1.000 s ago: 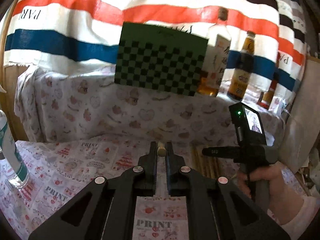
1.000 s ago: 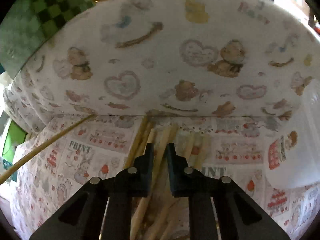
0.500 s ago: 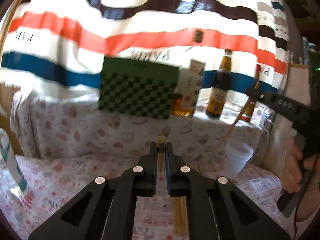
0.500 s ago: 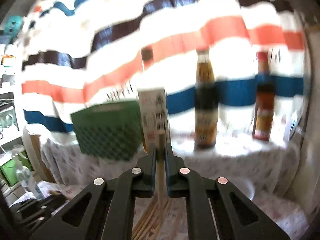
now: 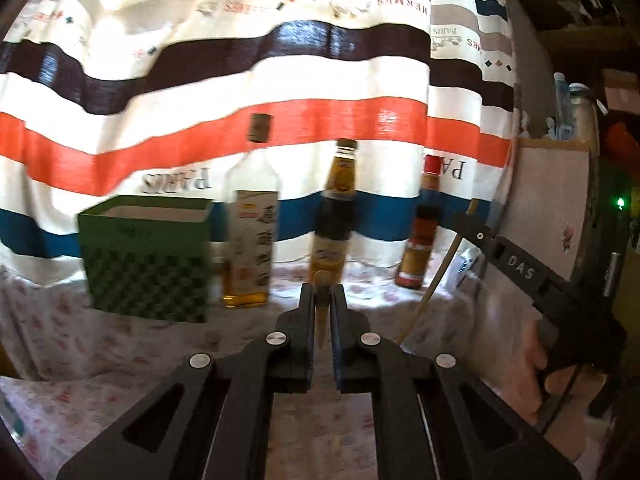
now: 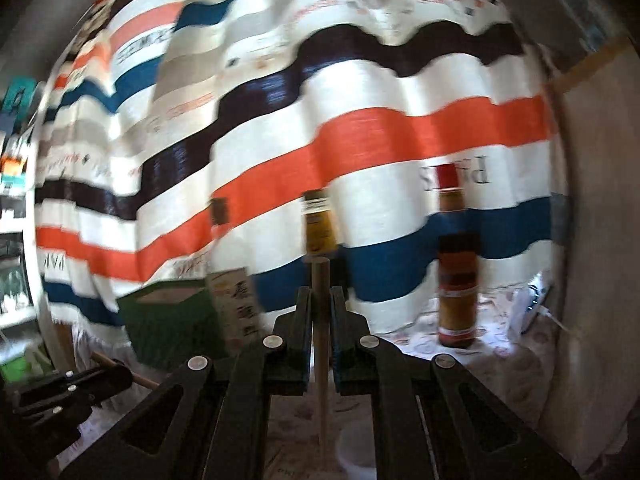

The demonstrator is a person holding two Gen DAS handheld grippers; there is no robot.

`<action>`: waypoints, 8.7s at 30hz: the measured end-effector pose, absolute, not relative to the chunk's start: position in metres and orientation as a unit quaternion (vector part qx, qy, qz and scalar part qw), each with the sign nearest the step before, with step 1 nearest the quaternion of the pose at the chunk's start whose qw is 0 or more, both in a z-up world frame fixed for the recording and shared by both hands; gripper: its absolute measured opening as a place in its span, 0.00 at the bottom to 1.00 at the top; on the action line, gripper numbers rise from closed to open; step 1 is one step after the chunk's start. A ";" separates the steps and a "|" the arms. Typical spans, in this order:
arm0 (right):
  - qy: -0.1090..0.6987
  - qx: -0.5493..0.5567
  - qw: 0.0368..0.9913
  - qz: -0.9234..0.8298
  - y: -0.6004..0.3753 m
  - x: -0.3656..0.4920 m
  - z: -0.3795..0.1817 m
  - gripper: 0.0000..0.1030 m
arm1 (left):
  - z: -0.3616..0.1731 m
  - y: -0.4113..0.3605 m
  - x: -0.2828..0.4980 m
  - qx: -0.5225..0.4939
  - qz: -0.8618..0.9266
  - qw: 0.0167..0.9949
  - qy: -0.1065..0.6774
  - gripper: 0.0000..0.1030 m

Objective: Organize utensils

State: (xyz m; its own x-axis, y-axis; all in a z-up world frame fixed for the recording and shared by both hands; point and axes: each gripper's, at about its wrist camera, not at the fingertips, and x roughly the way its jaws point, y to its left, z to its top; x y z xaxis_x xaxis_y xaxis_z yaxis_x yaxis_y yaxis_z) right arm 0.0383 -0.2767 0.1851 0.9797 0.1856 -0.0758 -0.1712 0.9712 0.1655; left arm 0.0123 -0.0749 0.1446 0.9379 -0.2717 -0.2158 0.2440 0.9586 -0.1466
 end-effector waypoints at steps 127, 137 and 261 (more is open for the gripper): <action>0.339 -0.019 0.940 0.040 -0.223 0.041 0.007 0.88 | -0.046 -0.040 0.040 -0.008 -0.080 0.870 0.486 0.02; 0.324 -0.035 0.945 0.028 -0.220 0.034 0.014 0.88 | -0.049 -0.035 0.044 -0.025 -0.081 0.868 0.490 0.00; 0.422 0.049 0.902 0.072 -0.195 0.081 -0.003 0.04 | 0.051 0.022 -0.033 -0.087 -0.004 0.989 0.117 0.05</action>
State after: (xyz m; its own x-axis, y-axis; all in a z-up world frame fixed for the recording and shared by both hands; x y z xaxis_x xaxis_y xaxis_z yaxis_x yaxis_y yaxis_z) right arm 0.0809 -0.1946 -0.0034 0.6334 0.1721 -0.7544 -0.0892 0.9847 0.1498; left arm -0.0335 0.0219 0.0512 0.9726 -0.0285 -0.2308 -0.0121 0.9850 -0.1722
